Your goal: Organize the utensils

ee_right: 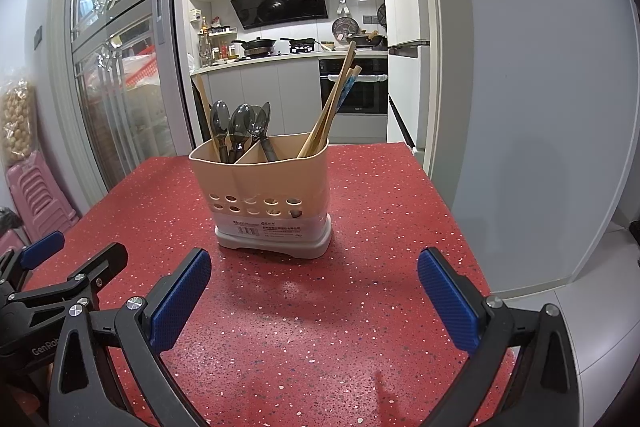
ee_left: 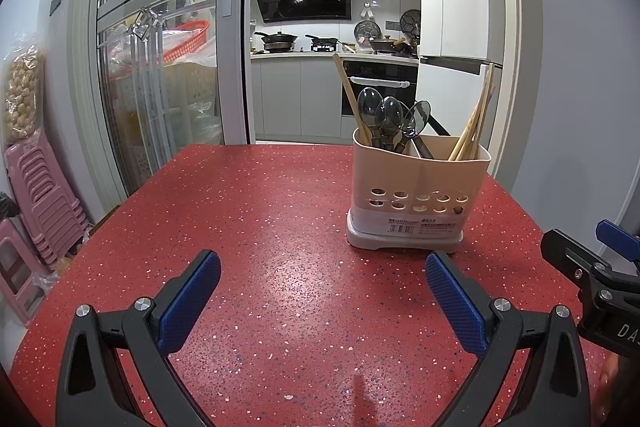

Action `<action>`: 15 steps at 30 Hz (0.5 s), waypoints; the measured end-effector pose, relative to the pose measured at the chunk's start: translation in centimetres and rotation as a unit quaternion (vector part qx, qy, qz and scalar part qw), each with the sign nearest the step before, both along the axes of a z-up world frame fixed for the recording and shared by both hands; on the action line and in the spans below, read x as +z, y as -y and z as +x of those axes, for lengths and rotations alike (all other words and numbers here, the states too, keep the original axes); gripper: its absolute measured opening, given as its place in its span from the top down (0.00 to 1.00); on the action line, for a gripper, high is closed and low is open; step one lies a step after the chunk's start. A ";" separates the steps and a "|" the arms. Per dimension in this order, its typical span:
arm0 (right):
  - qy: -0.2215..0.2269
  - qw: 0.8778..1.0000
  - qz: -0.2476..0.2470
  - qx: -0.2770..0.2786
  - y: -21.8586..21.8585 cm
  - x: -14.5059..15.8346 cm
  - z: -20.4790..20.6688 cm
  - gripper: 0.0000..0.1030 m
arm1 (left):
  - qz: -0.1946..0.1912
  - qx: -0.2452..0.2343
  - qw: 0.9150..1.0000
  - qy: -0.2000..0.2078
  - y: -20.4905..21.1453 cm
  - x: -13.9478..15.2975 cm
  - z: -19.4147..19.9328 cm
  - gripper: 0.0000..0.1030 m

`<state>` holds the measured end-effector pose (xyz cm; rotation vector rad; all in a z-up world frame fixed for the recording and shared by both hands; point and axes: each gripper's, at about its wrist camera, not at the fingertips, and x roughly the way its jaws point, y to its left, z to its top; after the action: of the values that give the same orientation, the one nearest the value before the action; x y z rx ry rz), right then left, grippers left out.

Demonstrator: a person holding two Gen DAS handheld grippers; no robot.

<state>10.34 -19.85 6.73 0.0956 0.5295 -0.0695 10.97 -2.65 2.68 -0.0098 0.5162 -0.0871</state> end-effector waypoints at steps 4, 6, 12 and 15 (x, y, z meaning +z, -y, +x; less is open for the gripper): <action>0.000 1.000 0.000 0.000 0.0 0.0 0.0 0.00 | 0.000 0.000 1.000 0.001 0.0 0.1 -0.1 0.00; 0.000 1.000 0.000 0.000 0.0 0.0 0.0 0.00 | 0.000 0.001 1.000 0.001 0.0 0.1 -0.1 0.00; 0.000 1.000 0.000 0.001 0.0 0.0 0.0 0.00 | 0.000 -0.001 1.000 0.001 0.0 0.1 -0.1 0.00; 0.000 1.000 0.001 0.002 -0.1 0.0 0.0 0.00 | 0.000 0.000 1.000 0.001 0.0 0.1 0.0 0.00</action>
<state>10.35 -19.79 6.76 0.0957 0.5293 -0.0658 10.93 -2.67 2.80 -0.0103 0.5144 -0.0868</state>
